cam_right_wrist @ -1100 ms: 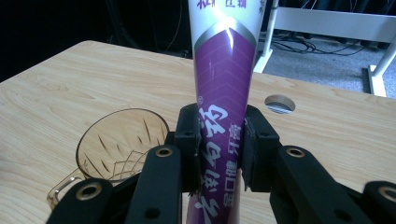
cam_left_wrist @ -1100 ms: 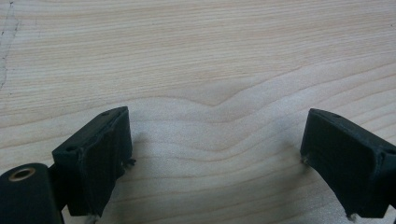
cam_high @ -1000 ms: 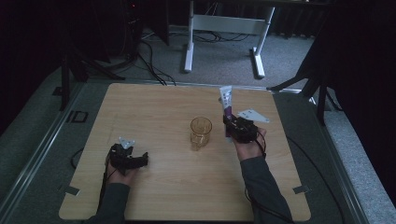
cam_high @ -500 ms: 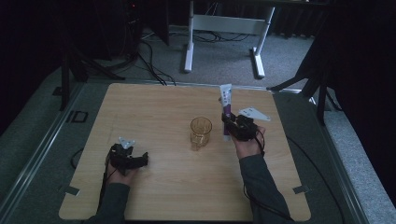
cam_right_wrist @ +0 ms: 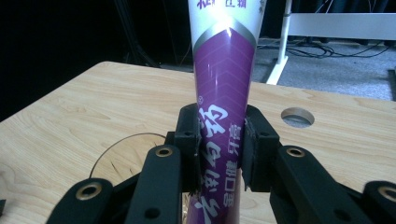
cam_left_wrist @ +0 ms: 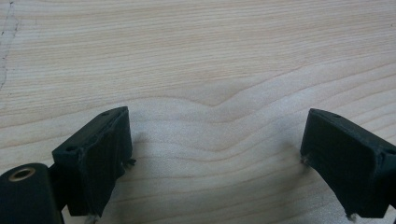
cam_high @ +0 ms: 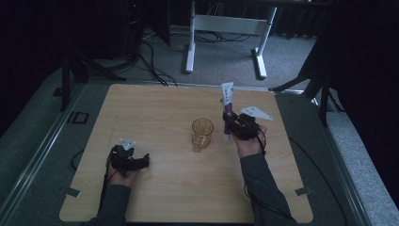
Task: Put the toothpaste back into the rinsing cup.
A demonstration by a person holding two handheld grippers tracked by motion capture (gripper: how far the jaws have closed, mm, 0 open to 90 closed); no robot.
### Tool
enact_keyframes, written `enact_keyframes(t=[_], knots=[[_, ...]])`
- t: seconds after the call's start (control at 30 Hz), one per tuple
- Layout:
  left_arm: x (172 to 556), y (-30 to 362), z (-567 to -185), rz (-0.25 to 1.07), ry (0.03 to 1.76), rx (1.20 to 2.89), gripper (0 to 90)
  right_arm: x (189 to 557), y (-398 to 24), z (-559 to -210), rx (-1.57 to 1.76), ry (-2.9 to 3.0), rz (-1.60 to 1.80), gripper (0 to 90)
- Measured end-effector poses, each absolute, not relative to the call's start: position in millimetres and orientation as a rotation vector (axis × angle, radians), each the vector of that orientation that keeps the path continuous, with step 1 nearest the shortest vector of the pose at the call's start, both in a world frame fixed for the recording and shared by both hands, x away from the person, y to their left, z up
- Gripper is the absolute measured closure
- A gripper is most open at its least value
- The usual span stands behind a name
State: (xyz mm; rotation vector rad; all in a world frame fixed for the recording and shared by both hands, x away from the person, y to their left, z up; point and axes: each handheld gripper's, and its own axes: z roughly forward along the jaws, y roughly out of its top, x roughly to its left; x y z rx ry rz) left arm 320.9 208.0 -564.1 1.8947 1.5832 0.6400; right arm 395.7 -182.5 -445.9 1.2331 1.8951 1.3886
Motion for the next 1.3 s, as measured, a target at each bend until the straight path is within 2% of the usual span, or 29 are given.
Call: enact_keyframes(t=[1.3], knots=[[321,208,-564,0.64,1.585,1.891,9.1,405,-161,-438,1.237,1.867,1.511,71.5]])
